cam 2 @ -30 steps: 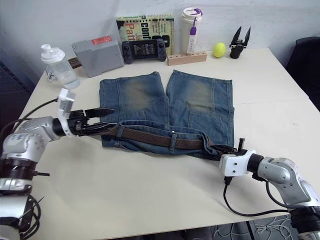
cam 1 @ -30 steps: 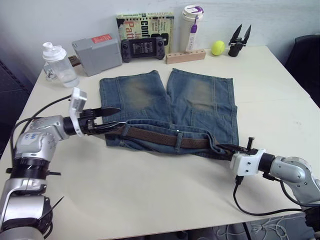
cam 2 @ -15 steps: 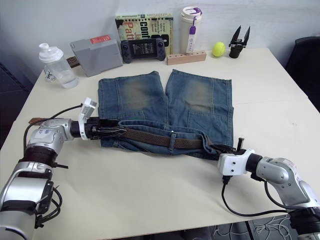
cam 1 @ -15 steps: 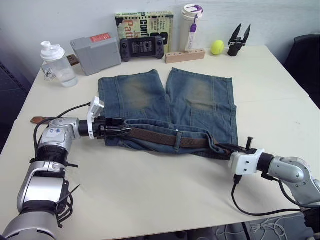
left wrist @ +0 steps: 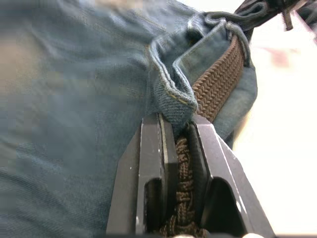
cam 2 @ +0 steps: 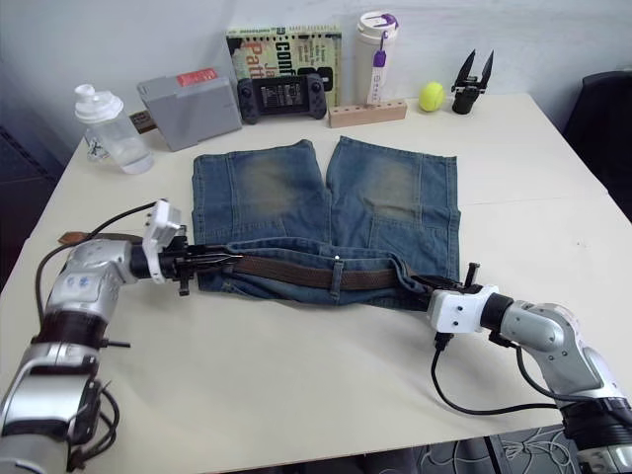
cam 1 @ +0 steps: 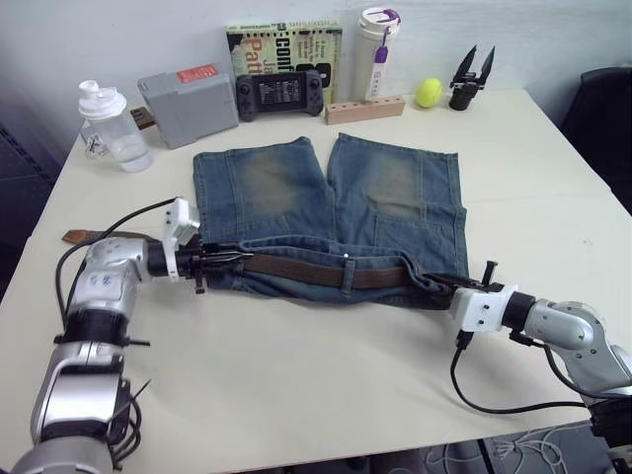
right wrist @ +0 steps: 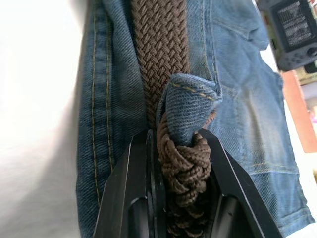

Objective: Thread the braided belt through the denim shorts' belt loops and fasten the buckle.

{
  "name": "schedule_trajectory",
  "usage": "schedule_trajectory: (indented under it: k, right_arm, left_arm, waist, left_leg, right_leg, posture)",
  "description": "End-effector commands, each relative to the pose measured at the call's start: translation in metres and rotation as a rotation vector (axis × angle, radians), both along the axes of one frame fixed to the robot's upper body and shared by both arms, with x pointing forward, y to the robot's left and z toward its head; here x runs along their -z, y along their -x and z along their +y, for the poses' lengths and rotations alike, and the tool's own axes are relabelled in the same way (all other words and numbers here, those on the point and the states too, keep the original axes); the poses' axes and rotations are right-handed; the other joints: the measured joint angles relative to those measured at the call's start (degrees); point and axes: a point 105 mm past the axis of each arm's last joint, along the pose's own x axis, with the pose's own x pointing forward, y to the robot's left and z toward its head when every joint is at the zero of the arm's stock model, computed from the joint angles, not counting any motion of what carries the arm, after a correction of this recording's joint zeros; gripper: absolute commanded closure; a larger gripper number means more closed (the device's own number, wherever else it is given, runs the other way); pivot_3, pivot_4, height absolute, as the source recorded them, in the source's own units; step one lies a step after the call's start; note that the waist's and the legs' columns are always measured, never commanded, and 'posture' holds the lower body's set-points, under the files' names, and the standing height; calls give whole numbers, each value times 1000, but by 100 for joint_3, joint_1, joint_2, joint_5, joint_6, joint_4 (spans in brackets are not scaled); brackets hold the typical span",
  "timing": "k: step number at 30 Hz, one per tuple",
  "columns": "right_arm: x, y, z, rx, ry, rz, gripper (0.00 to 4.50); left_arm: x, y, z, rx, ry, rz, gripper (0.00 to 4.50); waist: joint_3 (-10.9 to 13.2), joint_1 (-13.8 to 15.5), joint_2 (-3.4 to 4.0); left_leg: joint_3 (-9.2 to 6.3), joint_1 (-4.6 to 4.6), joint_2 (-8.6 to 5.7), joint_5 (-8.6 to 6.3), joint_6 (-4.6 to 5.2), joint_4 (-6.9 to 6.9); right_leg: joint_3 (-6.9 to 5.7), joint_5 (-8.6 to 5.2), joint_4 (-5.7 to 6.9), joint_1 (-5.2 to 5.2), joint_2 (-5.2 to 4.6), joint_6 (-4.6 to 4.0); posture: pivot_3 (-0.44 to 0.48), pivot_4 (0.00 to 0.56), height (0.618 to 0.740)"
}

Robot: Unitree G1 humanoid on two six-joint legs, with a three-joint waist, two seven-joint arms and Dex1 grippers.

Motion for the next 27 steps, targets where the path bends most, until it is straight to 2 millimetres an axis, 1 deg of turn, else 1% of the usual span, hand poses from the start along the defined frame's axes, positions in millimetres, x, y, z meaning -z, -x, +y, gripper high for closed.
schedule_trajectory:
  k: [1,2,3,5,8,11,14,16,18,20,23,24,25,26,27]
  right_arm:
    - [-6,18,-1,-92,64,-76,4047]
    - [2,24,-5,-107,96,-61,4047]
    - [10,29,-9,-116,119,-42,4048]
    - [19,34,-14,-110,132,-11,4047]
    - [22,29,-17,-81,122,9,4048]
    - [29,21,-24,-26,133,66,4048]
    - [28,16,-30,11,128,107,4048]
    - [26,15,-35,20,141,111,4048]
    - [24,15,-38,14,158,103,4048]
    - [23,19,-37,-11,155,123,2970]
    - [19,21,-36,-27,127,149,1834]
    - [16,21,-36,-22,113,153,1228]
    - [13,20,-40,4,98,180,836]
    - [9,19,-44,28,83,210,327]
    - [5,17,-49,57,68,240,36]
  left_arm:
    - [-15,29,5,6,-176,-424,4383]
    - [-1,44,10,41,-273,-497,4383]
    - [16,57,15,76,-359,-529,4383]
    - [45,76,32,98,-468,-544,4383]
    - [67,90,50,87,-542,-547,4383]
    - [82,96,64,68,-605,-537,4383]
    - [92,99,79,30,-654,-482,4383]
    - [94,99,86,2,-666,-466,4383]
    - [95,102,88,7,-674,-470,4383]
    - [94,101,86,-16,-645,-458,3366]
    - [90,99,84,-44,-603,-420,2279]
    - [87,98,83,-49,-591,-413,1725]
    - [82,96,83,-67,-562,-373,1441]
    - [76,94,82,-78,-536,-336,918]
    - [71,93,82,-86,-503,-275,709]
  waist:
    - [0,14,0]
    - [0,19,0]
    - [0,17,1]
    - [-1,22,0]
    - [-1,19,1]
    - [-3,24,0]
    - [-11,27,15]
    - [-35,23,54]
    - [-43,17,67]
    - [-47,0,74]
    - [-52,-41,67]
    - [-54,-54,64]
    - [-56,-55,61]
    - [-56,-55,61]
    - [-56,-57,60]
  left_leg:
    - [-1,-1,-2,0,0,0]
    - [1,-5,-2,0,0,2]
    - [4,-6,-4,0,0,3]
    - [10,-1,-6,0,0,1]
    - [34,5,-3,0,0,1]
    - [31,19,-1,-2,3,2]
    - [22,44,-1,-5,9,-12]
    - [16,58,-1,-7,12,-16]
    - [18,66,-1,-7,13,-20]
    - [19,71,0,-7,13,-25]
    - [26,82,2,-9,16,-41]
    - [25,86,9,-9,17,-43]
    - [24,87,15,-9,19,-42]
    - [24,88,14,-9,19,-42]
    - [22,88,14,-9,19,-42]
  right_leg:
    - [-1,0,1,-2,-2,0]
    - [-2,0,2,-4,-4,0]
    - [-1,0,2,-4,-6,0]
    - [-1,0,2,-2,-7,0]
    - [2,0,4,-2,-6,-3]
    - [7,1,8,6,-8,-5]
    - [11,0,7,22,-9,-6]
    - [21,0,9,26,-10,-6]
    - [23,-1,12,28,-9,-7]
    - [24,-4,17,27,-10,-13]
    - [26,-5,15,28,-15,-15]
    - [25,-5,11,34,-19,-15]
    - [25,-5,14,35,-27,-14]
    - [24,-5,17,35,-30,-14]
    - [23,-5,17,35,-31,-14]
  posture:
    - [0,150,722]
    - [0,150,722]
    - [0,150,722]
    - [0,150,722]
    - [0,150,722]
    - [0,150,722]
    - [0,150,722]
    - [0,150,722]
    - [0,150,722]
    - [0,150,722]
    - [0,150,722]
    - [0,150,722]
    - [0,150,722]
    - [0,150,722]
    - [0,150,722]
